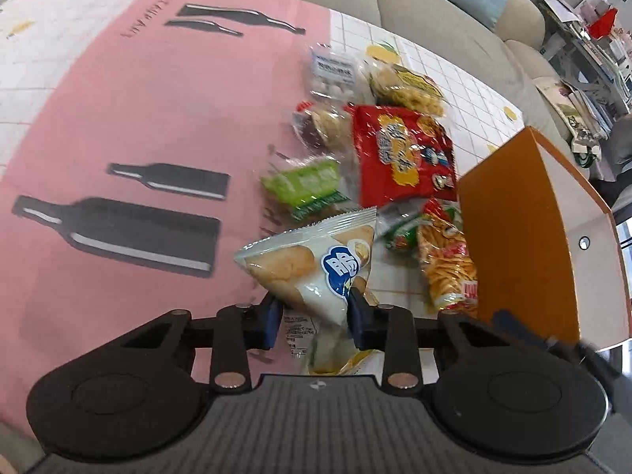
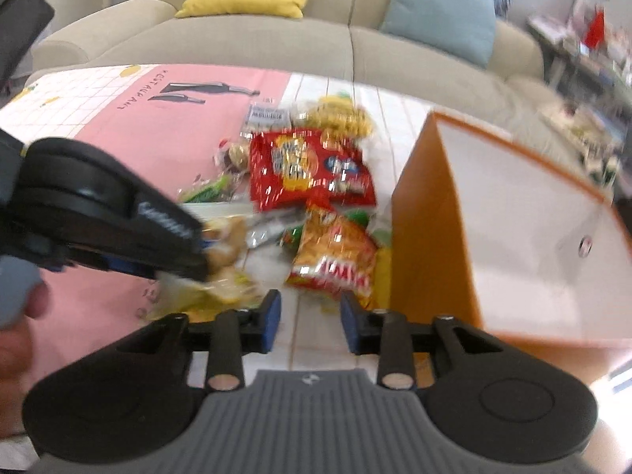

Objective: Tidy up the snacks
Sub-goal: 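Grasp the white-and-blue cracker bag with left gripper while right gripper grasps orange stick-snack bag, then lift both held bags and carry them over the orange box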

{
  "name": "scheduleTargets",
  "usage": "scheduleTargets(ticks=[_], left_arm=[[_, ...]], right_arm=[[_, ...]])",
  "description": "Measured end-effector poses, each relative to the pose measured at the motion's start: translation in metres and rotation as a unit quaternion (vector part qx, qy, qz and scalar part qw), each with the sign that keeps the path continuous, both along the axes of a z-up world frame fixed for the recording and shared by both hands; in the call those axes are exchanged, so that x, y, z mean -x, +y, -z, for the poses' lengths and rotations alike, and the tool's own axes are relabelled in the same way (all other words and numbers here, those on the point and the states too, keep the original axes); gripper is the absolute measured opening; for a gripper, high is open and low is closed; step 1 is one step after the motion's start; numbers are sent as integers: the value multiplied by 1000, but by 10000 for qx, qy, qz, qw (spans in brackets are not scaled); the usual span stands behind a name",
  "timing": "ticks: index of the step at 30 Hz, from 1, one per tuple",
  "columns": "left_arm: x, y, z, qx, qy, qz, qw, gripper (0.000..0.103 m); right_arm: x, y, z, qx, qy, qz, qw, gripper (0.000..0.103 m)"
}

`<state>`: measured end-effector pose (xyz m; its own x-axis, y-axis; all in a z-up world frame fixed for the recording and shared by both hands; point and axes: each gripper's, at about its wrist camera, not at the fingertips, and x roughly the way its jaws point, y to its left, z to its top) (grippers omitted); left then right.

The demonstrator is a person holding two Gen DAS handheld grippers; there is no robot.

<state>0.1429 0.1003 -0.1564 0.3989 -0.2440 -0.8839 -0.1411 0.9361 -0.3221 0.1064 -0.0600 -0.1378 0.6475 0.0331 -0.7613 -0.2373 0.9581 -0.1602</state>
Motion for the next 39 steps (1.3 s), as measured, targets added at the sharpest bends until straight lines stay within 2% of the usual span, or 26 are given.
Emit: scheduleTargets(ticks=[5,10,15,18,26,39], left_arm=[[-1,6,-3,-97,-48,4,9999,37],[-1,10,0,-21,-10,4,10000,37],[-1,10,1,33,-9,8,10000,36],[0,11,1,54,-1,2,10000,36],[9,13,-12,54,-132,-20,9999,36],[27,13,-55,-76,-570,-94,9983,35]], right_arm=[[-19,11,7,419,-244,-185,9987,51],[-34,17,26,843,-183,-276,9959,54],[-37,16,39,1042,-90,-258,9942,52],[-38,16,42,1048,-25,-284,9941,43],[-30,12,23,697,-66,-308,9971,37],[-11,-19,-42,-533,31,-109,9985,36]])
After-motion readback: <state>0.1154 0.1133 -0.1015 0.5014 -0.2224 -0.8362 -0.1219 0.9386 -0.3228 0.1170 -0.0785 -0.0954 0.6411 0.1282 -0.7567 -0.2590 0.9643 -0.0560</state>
